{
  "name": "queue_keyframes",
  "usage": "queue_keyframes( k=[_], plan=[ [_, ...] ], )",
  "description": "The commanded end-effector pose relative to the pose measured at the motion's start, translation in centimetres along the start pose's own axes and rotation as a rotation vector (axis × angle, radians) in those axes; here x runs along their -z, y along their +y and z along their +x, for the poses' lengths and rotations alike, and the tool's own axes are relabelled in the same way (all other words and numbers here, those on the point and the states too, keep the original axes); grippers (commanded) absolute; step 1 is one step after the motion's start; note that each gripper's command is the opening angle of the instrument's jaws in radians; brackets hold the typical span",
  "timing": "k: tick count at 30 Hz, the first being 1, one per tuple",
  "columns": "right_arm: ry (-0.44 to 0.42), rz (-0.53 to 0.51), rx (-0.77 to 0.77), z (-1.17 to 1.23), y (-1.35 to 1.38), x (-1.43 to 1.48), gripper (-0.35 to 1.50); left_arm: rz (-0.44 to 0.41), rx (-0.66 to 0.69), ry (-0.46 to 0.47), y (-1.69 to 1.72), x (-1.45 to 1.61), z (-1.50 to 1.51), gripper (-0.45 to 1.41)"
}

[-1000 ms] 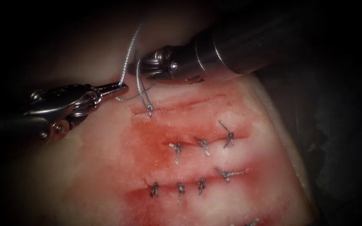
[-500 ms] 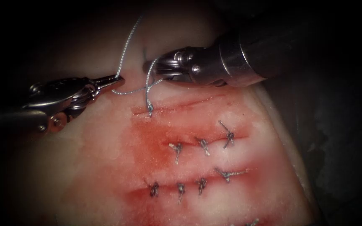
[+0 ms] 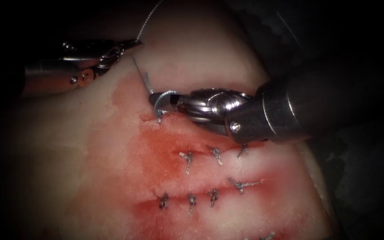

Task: Wound Closure
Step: Tighten the knot by pulling down with the right grasper and up with the left tool

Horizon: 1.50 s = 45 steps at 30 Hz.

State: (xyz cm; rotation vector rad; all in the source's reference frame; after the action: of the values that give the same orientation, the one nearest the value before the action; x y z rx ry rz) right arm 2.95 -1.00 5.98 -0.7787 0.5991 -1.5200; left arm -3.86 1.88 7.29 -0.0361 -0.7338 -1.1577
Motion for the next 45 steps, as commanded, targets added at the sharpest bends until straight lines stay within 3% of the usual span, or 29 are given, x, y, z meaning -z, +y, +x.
queue_keyframes(
  k=[1, 13, 15, 17, 21, 29, 36, 40, 45],
  plan=[
    [0.007, -0.013, 0.01, 0.12, -0.01, -0.08, -0.35, -0.008, -0.023, -0.005, -0.01, -0.15, -0.1, -0.45],
    [0.135, -0.069, 0.117, 0.65, -0.06, -0.1, -0.35, -0.175, -0.488, 0.002, -0.16, -0.81, -0.6, -0.45],
    [0.156, -0.087, 0.145, 0.73, -0.03, -0.08, -0.35, -0.197, -0.569, -0.006, -0.13, -0.87, -0.65, -0.45],
    [0.169, -0.1, 0.156, 0.81, -0.01, -0.07, -0.35, -0.236, -0.759, -0.005, -0.09, -0.94, -0.71, -0.45],
    [0.197, -0.137, 0.188, 0.98, 0.04, -0.01, -0.35, -0.334, -0.883, -0.02, 0.05, -1.12, -0.88, -0.45],
    [0.261, -0.219, 0.226, 1.07, 0.1, 0.08, -0.35, -0.443, -0.943, 0.002, 0.22, -1.28, -1.11, -0.45],
    [0.255, -0.273, 0.267, 1.04, 0.06, 0.06, -0.35, -0.545, -0.987, 0.061, 0.31, -1.4, -1.2, -0.45],
    [0.255, -0.294, 0.278, 1.03, 0.07, 0.04, -0.35, -0.652, -1.063, 0.154, 0.25, -1.45, -1.24, -0.45],
    [0.25, -0.306, 0.277, 1.06, 0.12, 0.04, -0.35, -0.788, -1.065, 0.287, 0.21, -1.5, -1.25, -0.45]
  ],
)
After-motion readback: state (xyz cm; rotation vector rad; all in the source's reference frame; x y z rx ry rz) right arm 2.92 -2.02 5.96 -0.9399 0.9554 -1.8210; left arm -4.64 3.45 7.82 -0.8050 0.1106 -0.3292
